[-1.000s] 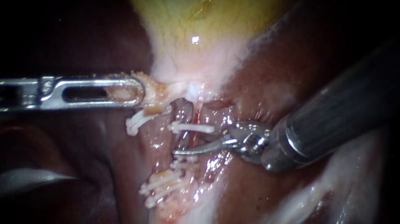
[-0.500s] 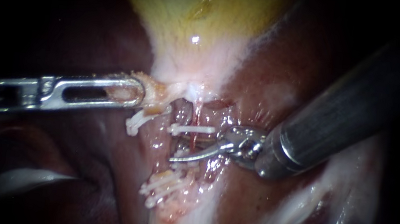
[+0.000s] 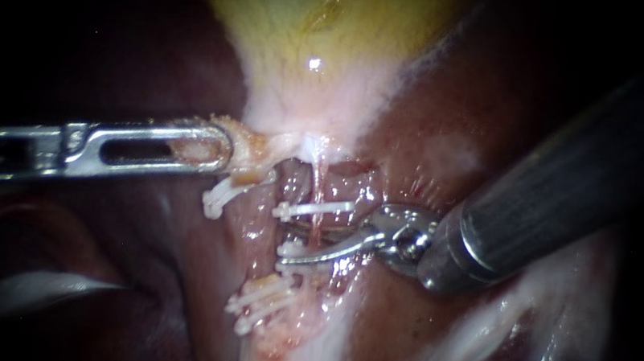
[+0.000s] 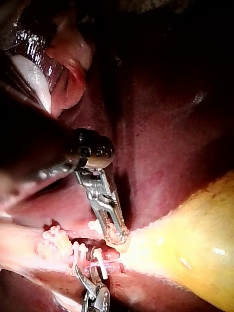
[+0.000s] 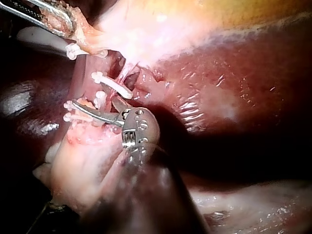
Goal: Go to the cutting position right tube
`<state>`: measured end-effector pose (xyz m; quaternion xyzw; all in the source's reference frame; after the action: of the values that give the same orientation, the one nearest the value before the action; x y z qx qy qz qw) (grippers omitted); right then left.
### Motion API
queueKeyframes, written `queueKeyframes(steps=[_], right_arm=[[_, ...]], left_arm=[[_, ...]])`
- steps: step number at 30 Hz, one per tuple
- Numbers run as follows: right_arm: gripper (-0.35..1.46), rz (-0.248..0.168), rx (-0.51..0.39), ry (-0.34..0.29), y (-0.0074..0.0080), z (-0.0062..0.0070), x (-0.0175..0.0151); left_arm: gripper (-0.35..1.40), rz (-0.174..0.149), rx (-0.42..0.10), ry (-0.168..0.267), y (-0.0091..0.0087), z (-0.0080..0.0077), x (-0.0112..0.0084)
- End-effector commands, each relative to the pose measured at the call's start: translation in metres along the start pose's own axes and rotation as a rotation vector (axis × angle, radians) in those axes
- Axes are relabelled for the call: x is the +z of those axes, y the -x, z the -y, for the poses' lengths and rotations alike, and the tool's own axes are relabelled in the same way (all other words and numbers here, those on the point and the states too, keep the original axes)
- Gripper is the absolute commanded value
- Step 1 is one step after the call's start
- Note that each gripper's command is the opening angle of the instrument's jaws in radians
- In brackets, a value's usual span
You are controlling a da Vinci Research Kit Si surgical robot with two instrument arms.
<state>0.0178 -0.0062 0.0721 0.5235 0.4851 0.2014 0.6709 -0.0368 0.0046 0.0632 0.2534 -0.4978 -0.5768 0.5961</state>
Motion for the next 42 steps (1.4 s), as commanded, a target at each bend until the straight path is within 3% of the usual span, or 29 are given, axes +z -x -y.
queueKeyframes(steps=[1, 16, 31, 42], right_arm=[[1.42, -0.001, 0.004, -0.007, 0.0, 0.0, 0.0], [1.42, -0.041, 0.005, -0.037, -0.001, -0.0001, 0.0016], [1.4, -0.093, 0.011, -0.037, -0.0023, -0.0012, 0.0037], [1.4, -0.11, 0.017, -0.033, -0.0026, -0.0015, 0.0039]], left_arm=[[-0.35, -0.001, 0.0, 0.002, 0.0, 0.0, 0.0], [-0.35, 0.0, 0.0, 0.002, 0.0, 0.0, 0.0], [-0.35, 0.0, 0.0, 0.002, 0.0, 0.0, 0.0], [-0.35, 0.0, 0.0, 0.002, 0.0, 0.0, 0.0]])
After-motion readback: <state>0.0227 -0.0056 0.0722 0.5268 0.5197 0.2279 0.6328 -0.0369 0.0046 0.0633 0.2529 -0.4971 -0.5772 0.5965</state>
